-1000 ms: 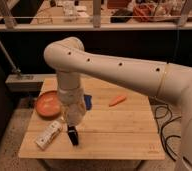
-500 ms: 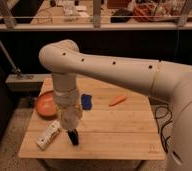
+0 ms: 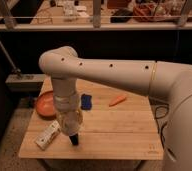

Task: Place the ceramic cup over the eraser

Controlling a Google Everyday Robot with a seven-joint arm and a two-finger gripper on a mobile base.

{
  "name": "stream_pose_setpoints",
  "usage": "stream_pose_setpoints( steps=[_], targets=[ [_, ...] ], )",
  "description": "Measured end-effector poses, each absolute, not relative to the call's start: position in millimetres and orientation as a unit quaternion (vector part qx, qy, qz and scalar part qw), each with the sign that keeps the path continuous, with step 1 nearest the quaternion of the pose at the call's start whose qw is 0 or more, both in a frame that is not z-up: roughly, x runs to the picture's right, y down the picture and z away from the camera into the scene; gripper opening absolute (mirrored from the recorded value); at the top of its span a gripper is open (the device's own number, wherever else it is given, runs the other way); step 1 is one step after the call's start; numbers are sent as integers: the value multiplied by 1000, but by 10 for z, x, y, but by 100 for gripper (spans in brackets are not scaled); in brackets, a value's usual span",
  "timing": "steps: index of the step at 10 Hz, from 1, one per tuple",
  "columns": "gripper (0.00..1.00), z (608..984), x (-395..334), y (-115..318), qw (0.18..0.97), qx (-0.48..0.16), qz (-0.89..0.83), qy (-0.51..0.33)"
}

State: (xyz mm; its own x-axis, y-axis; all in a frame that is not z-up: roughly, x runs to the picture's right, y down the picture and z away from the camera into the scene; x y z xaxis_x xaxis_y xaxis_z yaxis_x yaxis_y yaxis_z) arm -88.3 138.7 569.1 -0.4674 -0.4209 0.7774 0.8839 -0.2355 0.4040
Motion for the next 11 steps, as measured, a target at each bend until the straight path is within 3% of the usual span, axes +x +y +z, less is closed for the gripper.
stream_pose_setpoints(
  steps=[11],
  targets=[
    [6,5945,-1047,1698,420,-272,-743,-445]
  ],
)
